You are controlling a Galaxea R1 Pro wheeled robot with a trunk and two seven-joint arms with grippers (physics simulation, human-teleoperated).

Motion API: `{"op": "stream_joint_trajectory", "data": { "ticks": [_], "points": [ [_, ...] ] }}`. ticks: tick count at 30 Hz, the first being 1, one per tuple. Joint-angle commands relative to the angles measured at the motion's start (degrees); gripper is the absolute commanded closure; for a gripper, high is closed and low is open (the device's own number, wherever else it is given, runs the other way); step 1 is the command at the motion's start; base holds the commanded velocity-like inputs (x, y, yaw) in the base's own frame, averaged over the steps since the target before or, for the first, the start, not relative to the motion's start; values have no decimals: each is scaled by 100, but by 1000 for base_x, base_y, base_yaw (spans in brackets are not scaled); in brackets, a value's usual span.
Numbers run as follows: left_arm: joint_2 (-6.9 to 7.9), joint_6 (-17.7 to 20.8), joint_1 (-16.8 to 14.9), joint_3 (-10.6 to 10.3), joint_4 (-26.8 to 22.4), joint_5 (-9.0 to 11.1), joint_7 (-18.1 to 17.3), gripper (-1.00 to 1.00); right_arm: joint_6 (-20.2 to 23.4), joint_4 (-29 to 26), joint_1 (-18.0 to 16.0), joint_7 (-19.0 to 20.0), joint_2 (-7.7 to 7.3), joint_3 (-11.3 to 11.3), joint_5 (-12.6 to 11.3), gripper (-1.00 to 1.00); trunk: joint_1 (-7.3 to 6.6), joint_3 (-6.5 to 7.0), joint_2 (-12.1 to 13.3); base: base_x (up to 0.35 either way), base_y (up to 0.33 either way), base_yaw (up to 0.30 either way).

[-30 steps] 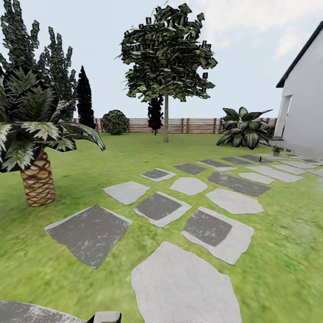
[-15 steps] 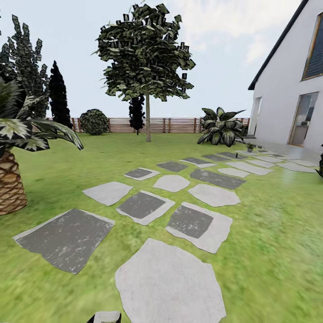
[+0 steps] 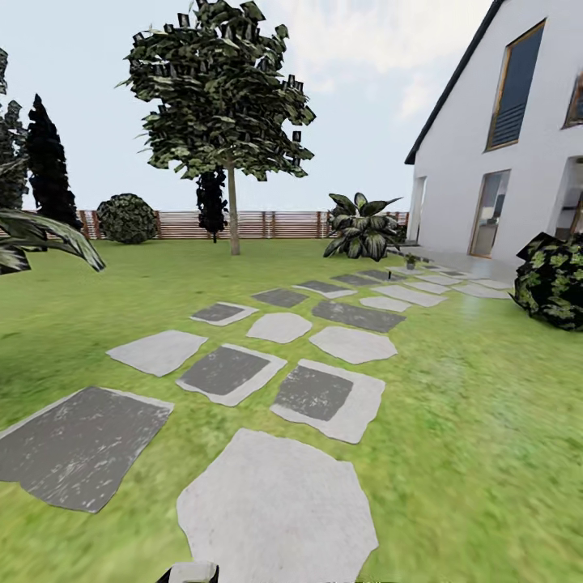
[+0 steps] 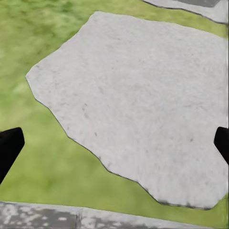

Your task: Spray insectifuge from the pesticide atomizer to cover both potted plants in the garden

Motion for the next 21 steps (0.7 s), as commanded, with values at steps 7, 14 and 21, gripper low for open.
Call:
{"op": "stream_joint_trajectory", "data": {
  "ticks": [7, 14, 21],
  "points": [
    [0, -14, -2, 1, 2, -2, -1, -100, -19, 8, -4, -2, 1, -7, -2, -100, -1, -6, -2, 1, 0, -277],
    [22, -16, -2, 1, 2, -2, -1, -100, -22, 11, -4, -2, 1, -3, -2, -100, -1, -6, -2, 243, 0, -260],
    [42, -14, -2, 1, 2, -2, -1, -100, -19, 26, -4, 7, 29, 7, 6, -100, -1, -6, -2, 334, 0, -39]
  ]
}}
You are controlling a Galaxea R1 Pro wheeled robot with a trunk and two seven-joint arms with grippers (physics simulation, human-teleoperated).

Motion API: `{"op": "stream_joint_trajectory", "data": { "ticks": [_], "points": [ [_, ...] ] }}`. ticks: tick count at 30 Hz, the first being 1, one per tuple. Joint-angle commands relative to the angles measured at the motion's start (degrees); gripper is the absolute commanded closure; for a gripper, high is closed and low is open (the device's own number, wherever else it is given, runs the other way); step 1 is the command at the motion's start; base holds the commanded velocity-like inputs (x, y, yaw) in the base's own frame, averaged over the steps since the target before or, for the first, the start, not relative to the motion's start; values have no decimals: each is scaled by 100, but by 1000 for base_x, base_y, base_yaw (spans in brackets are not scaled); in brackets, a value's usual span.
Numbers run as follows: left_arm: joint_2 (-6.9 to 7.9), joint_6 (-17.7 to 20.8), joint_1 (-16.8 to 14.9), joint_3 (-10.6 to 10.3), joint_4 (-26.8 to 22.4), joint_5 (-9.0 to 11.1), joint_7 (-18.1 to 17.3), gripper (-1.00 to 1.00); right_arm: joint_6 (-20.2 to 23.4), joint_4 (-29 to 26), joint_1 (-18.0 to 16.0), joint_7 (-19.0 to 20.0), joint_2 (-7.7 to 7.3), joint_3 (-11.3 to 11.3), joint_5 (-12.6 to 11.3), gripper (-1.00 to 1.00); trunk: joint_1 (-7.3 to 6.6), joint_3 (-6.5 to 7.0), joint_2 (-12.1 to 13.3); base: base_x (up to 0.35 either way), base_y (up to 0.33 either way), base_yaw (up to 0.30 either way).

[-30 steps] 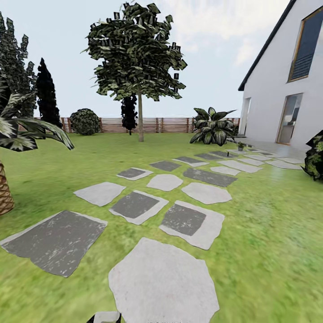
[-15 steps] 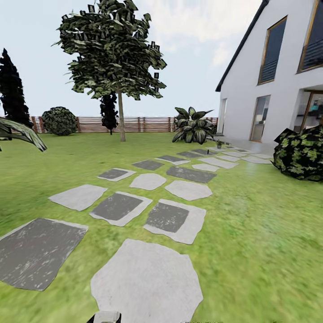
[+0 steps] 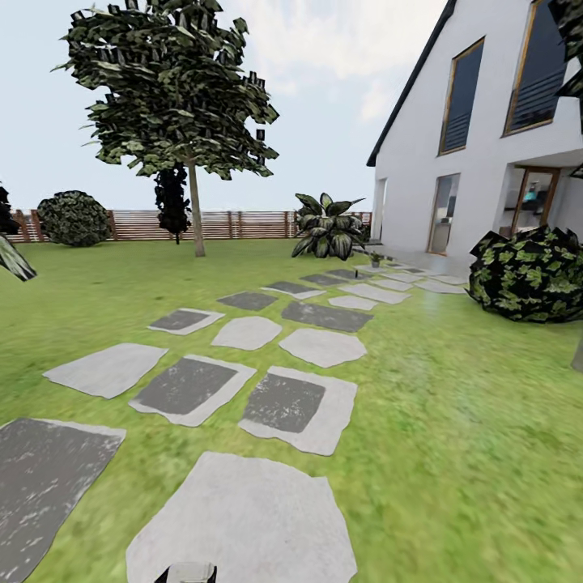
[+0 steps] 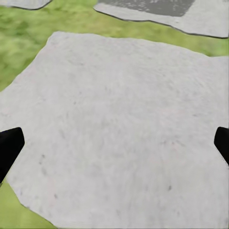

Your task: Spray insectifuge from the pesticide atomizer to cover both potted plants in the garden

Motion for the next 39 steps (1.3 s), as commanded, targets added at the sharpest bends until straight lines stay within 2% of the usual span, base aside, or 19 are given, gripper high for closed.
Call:
{"op": "stream_joint_trajectory", "data": {
  "ticks": [1, 13, 39],
  "points": [
    [1, -18, -3, -1, 4, -1, -1, -100, -19, 13, -3, -1, 5, -13, -1, -100, 2, -6, -2, 336, 0, -3],
    [2, -18, -3, -1, 4, -1, -1, -100, -19, 42, -3, -4, 13, -4, 23, -100, 2, -14, -2, 336, 0, 0],
    [49, -18, -3, 8, 4, -1, 8, -100, -19, -9, -3, -1, -18, -20, -9, -100, 2, -214, -2, 336, 0, 0]
  ]
}}
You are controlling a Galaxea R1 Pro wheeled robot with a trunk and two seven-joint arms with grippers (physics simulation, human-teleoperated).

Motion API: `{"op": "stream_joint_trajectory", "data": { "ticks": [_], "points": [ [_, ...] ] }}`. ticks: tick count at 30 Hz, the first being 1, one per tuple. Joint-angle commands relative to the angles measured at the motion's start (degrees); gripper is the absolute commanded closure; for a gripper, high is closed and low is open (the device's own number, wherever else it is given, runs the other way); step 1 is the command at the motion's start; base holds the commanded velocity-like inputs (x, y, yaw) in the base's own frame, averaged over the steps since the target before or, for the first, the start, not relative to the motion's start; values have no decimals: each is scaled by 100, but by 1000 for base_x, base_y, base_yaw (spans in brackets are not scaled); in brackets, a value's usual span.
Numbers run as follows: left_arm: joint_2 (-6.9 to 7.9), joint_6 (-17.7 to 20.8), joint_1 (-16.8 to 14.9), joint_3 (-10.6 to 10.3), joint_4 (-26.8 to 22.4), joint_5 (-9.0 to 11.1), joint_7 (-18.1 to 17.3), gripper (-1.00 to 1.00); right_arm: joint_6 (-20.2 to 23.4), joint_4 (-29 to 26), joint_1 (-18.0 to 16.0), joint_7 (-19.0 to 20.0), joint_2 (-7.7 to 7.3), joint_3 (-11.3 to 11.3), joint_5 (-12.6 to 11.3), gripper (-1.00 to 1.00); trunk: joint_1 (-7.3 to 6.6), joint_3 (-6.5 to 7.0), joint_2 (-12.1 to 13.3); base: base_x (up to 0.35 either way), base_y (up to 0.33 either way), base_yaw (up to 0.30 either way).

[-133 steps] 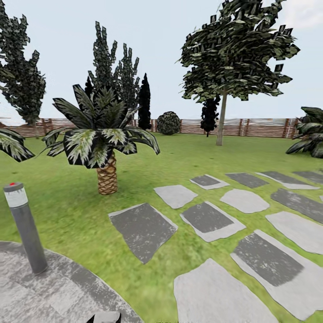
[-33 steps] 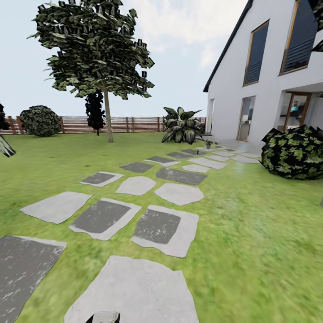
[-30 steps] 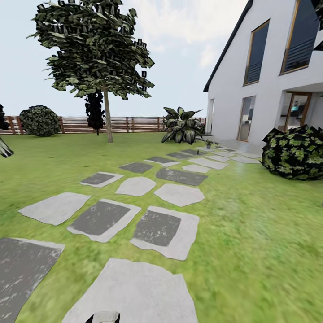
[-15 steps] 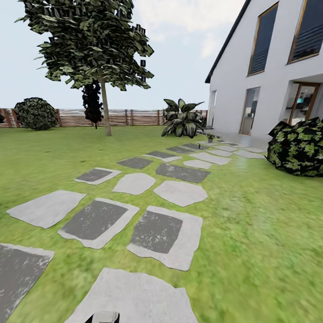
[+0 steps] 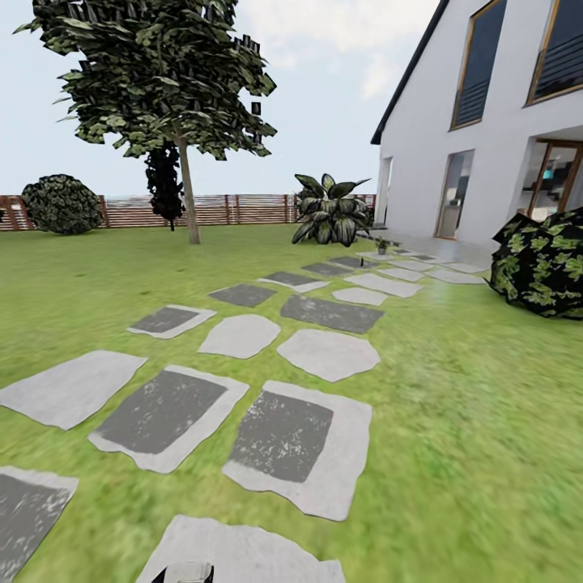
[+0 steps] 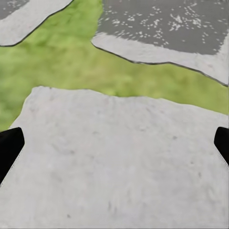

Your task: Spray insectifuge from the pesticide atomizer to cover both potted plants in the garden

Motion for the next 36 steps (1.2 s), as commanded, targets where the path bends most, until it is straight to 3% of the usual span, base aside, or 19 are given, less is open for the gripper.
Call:
{"op": "stream_joint_trajectory", "data": {
  "ticks": [1, 5, 10, 14, 20, 36],
  "points": [
    [-1, -18, -3, -1, 4, -2, 0, -100, -19, 4, -3, -1, 1, -9, -2, -100, 2, -7, -2, 336, 0, 0],
    [-2, -18, -3, -1, 4, -2, 0, -100, -19, -2, -3, -4, -4, -33, -5, -100, 2, -7, -2, 336, 0, 0],
    [-3, -18, -3, -1, 4, -2, -2, -100, -19, -2, -3, 0, 6, -563, 2, -100, 2, -24, -2, 336, 0, -100],
    [-3, -18, -3, -1, 4, -2, 0, -100, -19, -3, -3, 0, 2, -737, 0, -100, 2, -47, -2, 336, 0, -204],
    [-3, -18, -3, -4, 4, -1, 0, -100, -19, 3, -3, 6, 5, -748, 24, -100, 2, -74, -2, 335, 0, -174],
    [-3, -18, -3, -2, 4, -2, 0, -100, -28, -3, -3, 15, 0, -743, 43, -100, 2, -77, -2, 322, 0, -6]
  ]
}}
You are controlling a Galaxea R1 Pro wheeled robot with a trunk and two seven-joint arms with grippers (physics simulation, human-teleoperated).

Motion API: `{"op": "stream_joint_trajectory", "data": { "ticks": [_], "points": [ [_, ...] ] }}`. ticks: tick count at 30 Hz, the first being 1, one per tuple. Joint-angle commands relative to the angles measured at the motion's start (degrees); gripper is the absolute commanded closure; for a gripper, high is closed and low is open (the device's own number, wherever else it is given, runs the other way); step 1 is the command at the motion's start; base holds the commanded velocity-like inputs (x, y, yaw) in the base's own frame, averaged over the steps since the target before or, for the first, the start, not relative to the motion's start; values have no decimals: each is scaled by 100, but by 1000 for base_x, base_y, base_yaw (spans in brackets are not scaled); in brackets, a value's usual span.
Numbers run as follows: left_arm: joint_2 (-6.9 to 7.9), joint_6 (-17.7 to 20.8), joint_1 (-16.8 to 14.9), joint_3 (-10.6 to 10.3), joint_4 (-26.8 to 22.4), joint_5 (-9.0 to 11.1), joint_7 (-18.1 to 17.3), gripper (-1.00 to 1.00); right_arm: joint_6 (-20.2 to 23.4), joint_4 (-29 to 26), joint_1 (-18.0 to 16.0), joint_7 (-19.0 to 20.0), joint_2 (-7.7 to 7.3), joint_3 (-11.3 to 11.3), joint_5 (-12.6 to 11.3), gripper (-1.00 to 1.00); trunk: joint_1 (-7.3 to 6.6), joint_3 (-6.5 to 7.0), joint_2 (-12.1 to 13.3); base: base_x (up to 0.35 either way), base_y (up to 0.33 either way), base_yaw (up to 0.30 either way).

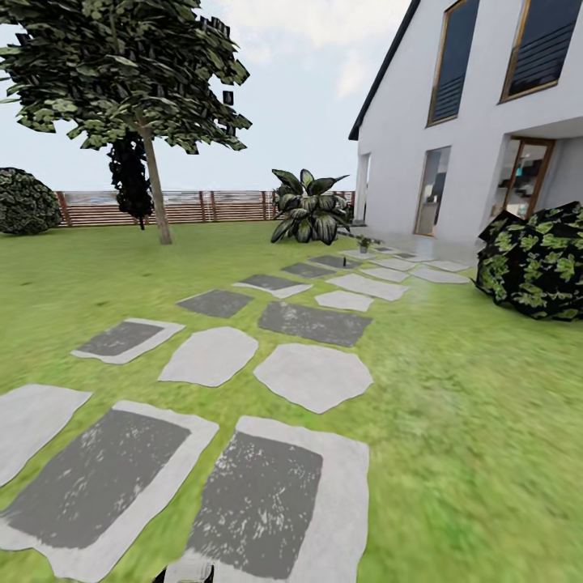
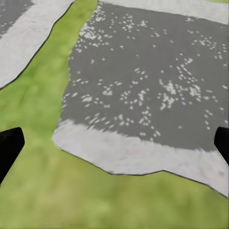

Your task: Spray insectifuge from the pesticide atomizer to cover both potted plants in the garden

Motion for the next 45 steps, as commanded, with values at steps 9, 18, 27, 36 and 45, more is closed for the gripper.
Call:
{"op": "stream_joint_trajectory", "data": {
  "ticks": [9, 18, 27, 36, 45],
  "points": [
    [0, -18, -3, 0, 4, 0, 0, -100, -15, 5, -3, -12, 1, -25, -34, -100, 2, -6, -2, 313, 0, 0],
    [6, -18, -3, 1, 1, -1, 0, -100, -11, 4, -3, -15, 3, -50, -36, -100, 2, -6, -2, 307, 0, -1],
    [7, -18, -3, 1, -2, 1, 0, -100, -11, 4, -3, -15, 3, -51, -36, -100, 2, -6, -2, 301, 0, -193],
    [3, -18, -3, 1, -4, -1, 0, -100, -11, 4, -3, -15, 3, -51, -36, -100, 2, -6, -2, 290, 0, -263],
    [8, -18, -3, 1, -2, 0, 0, -100, -11, 4, -3, -15, 3, -51, -36, -100, 2, -6, -2, 285, 0, -56]
  ]
}}
